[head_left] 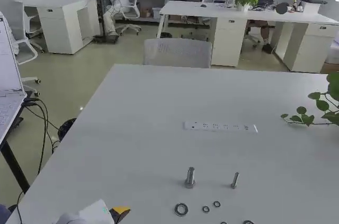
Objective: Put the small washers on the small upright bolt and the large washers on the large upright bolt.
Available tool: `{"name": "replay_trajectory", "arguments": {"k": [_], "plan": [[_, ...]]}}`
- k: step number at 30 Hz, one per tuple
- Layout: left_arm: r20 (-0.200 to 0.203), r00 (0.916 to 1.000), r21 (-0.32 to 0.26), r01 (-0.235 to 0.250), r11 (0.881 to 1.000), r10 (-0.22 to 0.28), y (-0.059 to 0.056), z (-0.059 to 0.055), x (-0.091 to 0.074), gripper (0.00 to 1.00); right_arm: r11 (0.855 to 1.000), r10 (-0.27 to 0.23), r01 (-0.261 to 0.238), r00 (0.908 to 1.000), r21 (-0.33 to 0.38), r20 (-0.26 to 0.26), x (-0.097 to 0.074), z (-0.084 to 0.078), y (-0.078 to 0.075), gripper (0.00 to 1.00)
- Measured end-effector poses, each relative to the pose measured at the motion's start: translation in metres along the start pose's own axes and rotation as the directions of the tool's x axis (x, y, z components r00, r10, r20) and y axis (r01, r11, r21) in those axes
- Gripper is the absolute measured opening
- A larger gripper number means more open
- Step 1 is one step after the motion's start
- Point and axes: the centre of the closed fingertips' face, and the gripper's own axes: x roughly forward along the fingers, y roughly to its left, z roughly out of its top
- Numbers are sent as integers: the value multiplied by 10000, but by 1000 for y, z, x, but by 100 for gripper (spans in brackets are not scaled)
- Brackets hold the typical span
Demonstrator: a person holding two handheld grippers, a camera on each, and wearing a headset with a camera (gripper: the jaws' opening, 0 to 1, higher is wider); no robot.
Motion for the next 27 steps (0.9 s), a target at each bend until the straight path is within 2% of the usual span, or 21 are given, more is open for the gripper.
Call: {"name": "replay_trajectory", "arguments": {"k": [3, 6, 10, 15, 21, 23, 24, 27], "plan": [[40, 10000, 24, 49, 10000, -49, 0, 2, 1, 99, 9999, 98, -99, 9999, -141, -75, 4, 2, 1, 100], [-121, 9999, -95, -46, 9999, 45, 3, -1, 3, 99, 9996, 152, -154, 9998, -234, -116, 7, 4, 2, 100], [8, 10000, -103, 52, 9999, -52, 1, 3, 5, 99, 9993, 227, -234, 9995, -290, -229, 9, 7, 2, 99], [54, 10000, -31, 15, 10000, -15, 2, 6, 8, 99, 9988, 267, -277, 9993, -392, -260, 9, 12, -3, 98], [114, 9999, 50, -72, 10000, 72, 3, 9, 9, 98, 9984, 168, -196, 9984, -529, -543, 10, 10, -10, 98], [71, 10000, -6, -29, 10000, 30, 3, 7, 9, 99, 9981, 125, -162, 9980, -589, -621, 12, 10, -13, 99], [-65, 10000, -130, 21, 9999, -22, 2, 4, 9, 99, 9978, 139, -191, 9966, -641, -817, 13, 9, -15, 98], [-14, 10000, -91, 73, 9999, -73, 1, 5, 10, 99, 9969, 138, -208, 9957, -756, -917, 15, 12, -18, 96]]}}
